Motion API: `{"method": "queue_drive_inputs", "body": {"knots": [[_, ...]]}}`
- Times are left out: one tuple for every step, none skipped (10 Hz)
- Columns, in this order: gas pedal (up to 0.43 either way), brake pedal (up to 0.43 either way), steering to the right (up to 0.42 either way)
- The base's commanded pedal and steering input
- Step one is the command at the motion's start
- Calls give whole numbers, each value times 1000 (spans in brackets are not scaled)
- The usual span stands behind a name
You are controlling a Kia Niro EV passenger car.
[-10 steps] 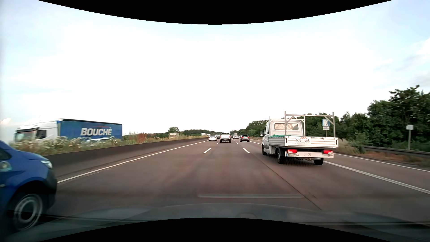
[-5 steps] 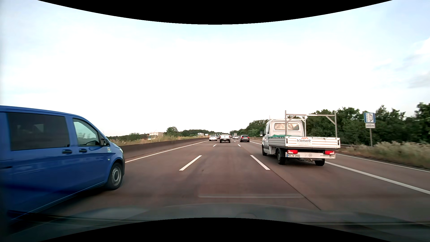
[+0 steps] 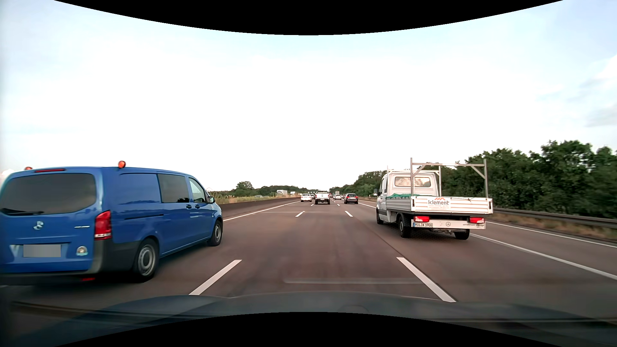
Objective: Follow the waypoints while adhering to traffic rules and regulations
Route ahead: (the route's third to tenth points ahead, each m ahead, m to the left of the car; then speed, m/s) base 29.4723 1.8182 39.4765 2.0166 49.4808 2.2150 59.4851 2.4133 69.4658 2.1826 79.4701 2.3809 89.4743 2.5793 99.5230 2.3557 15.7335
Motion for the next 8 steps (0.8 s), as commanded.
{"method": "queue_drive_inputs", "body": {"knots": [[177,0,-3],[177,0,-3],[177,0,-3],[177,0,-3],[177,0,-3],[177,0,-3],[177,0,-3],[177,0,-4]]}}
